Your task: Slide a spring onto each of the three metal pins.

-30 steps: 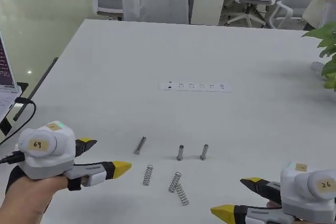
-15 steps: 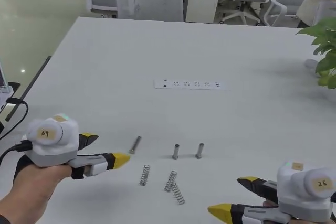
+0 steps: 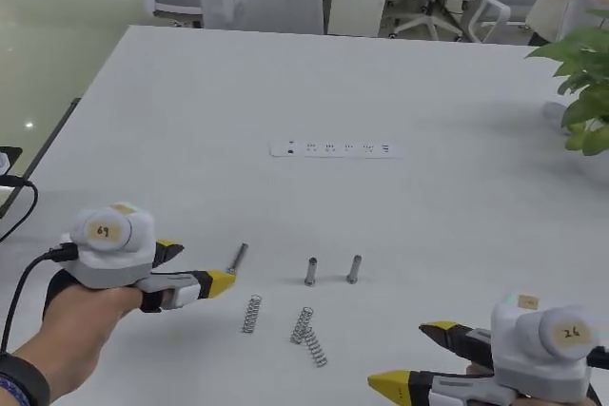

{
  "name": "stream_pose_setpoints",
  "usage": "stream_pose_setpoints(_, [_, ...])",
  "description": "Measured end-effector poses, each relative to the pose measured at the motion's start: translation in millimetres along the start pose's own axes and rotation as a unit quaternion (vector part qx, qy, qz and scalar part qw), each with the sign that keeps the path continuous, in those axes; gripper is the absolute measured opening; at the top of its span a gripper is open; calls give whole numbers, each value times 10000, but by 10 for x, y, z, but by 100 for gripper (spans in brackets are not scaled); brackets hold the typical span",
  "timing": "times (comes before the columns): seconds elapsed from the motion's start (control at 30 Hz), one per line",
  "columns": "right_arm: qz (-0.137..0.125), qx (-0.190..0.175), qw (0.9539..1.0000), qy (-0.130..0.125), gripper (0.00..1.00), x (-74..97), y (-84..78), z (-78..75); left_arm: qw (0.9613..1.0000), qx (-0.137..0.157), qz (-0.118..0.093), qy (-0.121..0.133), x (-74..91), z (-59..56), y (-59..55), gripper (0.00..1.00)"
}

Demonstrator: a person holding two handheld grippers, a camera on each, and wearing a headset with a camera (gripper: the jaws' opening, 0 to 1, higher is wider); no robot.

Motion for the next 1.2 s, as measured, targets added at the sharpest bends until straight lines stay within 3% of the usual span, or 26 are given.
stream_pose_setpoints(0.57, [14, -39, 10000, 4, 71, 14, -29, -9, 9989, 291, 228, 281, -345, 81, -159, 35])
stream_pose_setpoints(0.9, [37, -67, 10000, 6, 71, 0, -37, -17, 9985, 336, 307, 314, -515, 154, -141, 18])
stream_pose_setpoints(1.2, [59, -68, 10000, 23, 71, -13, -42, -23, 9970, 270, 640, 327, -707, 162, -236, 15])
Point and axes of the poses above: the centre of the closed fingertips' face, and the gripper's own axes: x roughly backward along the fingers, z roughly to its left, y roughly out of its top, the point moved 1 cm from there along x, roughly backward along the fingers, and after that the axes turned 11 degrees about -z, right-handed, at the moved point
